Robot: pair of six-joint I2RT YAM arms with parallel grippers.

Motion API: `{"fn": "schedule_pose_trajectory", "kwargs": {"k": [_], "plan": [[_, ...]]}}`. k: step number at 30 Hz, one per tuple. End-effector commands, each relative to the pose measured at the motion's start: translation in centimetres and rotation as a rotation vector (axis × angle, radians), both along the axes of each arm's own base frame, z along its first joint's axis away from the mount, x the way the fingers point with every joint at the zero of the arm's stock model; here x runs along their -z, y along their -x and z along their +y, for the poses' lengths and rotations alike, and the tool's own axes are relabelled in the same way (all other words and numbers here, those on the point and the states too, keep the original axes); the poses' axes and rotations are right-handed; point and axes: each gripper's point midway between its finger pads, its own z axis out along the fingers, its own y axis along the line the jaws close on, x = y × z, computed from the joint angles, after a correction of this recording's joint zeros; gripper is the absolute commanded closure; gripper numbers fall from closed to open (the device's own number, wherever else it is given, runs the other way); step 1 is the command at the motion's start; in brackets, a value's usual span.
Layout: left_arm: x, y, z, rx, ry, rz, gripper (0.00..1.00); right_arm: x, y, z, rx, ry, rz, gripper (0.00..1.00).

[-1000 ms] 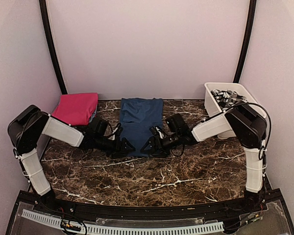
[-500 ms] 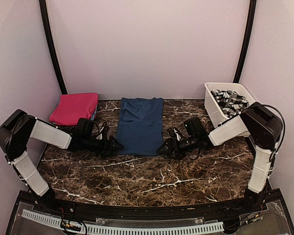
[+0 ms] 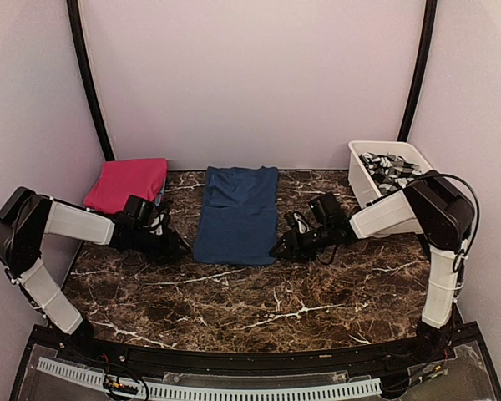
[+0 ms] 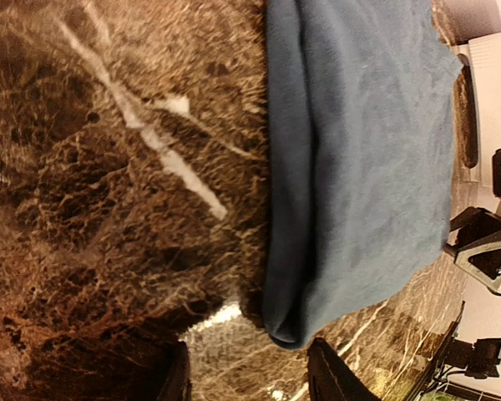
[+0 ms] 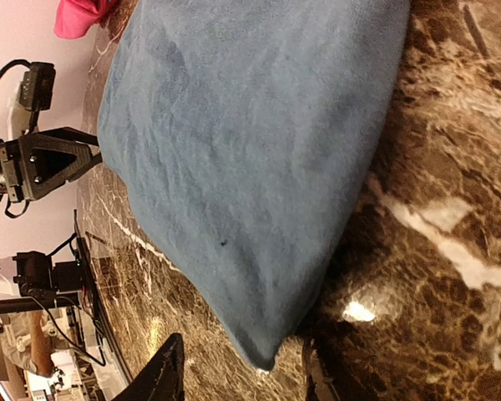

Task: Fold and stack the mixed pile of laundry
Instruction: Smooth out the 2/3-rectangle-folded T-shirt at the center of the board, then pick up the 2/3-rectangle-folded T-shirt from the center of the board.

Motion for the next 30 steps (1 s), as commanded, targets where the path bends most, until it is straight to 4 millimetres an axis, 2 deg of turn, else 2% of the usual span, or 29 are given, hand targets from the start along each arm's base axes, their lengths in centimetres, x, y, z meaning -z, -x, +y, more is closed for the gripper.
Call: {"fn": "schedule_pose_trajectory", "kwargs": {"k": [1, 4, 8, 9, 12, 16, 21, 25, 27, 30], "plan": [[1.3, -0.2, -0.6, 0.037, -0.002, 0.016, 0.55, 1.8, -0.2, 0.8, -0.015, 0.010, 0.021, 0.56], [2.0, 0.3, -1.8, 0.080, 0.001, 0.019, 0.56, 2.3, 0.1, 1.2, -0.021, 0.003, 0.030, 0.60], [2.7, 0.6, -2.3, 0.103, 0.003, 0.026, 0.61, 2.4, 0.3, 1.4, -0.020, -0.002, 0.037, 0.62], [2.8, 0.7, -2.3, 0.102, 0.005, 0.030, 0.64, 2.4, 0.4, 1.4, -0.020, -0.002, 0.038, 0.62], [2.7, 1.0, -2.4, 0.102, 0.018, 0.032, 0.67, 2.5, 0.9, 1.0, -0.020, 0.007, 0.050, 0.49], [3.2, 1.8, -2.5, 0.102, 0.040, 0.049, 0.70, 3.3, 2.1, 0.5, -0.014, 0.011, 0.069, 0.50], [3.9, 2.0, -3.3, 0.128, 0.050, 0.055, 0.74, 3.6, 1.5, 1.6, -0.029, -0.011, 0.063, 0.59], [3.7, 2.0, -3.8, 0.137, 0.060, 0.057, 0.86, 3.1, 1.5, 2.0, -0.034, -0.025, 0.067, 0.72], [3.2, 2.5, -3.9, 0.138, 0.068, 0.056, 0.97, 3.0, 1.9, 1.5, -0.028, -0.011, 0.071, 0.82], [2.7, 4.1, -3.5, 0.132, 0.058, 0.065, 1.00, 2.4, 2.9, 0.4, -0.018, 0.014, 0.072, 0.99]]}}
